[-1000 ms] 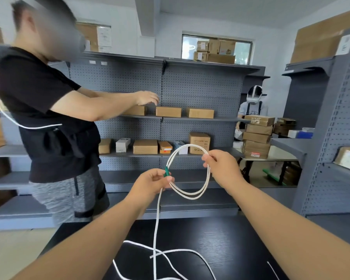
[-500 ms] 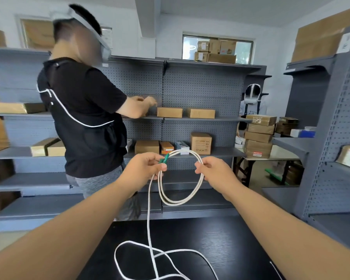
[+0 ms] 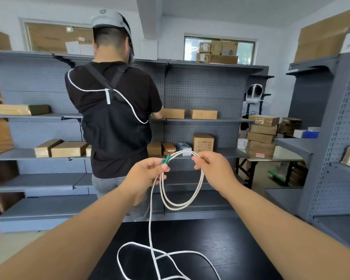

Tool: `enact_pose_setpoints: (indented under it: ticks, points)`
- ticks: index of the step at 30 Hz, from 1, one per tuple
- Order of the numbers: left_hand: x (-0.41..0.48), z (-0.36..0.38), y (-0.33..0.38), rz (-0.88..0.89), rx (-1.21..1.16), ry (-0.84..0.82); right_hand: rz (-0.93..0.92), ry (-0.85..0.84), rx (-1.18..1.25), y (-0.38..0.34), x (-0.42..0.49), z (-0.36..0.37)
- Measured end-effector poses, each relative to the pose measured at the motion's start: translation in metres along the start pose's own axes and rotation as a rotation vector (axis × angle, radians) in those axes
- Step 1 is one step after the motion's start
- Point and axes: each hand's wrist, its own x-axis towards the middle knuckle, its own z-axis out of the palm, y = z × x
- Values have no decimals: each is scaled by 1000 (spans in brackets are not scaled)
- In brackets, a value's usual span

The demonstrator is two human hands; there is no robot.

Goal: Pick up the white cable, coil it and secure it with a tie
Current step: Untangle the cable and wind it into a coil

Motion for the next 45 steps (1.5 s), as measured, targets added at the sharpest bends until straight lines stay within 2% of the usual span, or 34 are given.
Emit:
enact_pose_setpoints:
  ticks: [6,18,24,30,40,45]
  points:
    - [1,-3,6,18,171,0,-61,24,-65,0,0,-1]
    - [6,8,4,77,99,86,-161,66,-129,3,-5,-2]
    - [9,16,0,211,231,197,-134,43,-103,4,-6,2]
    - [8,19,-5,273,356,227,-80,3,-68,4,-6,2]
    - [10,18,-7,304,416,267,-43,-40,24,4,-5,6]
    - [12,10,-5,266,369,207,31,-26,128,7,-2,8]
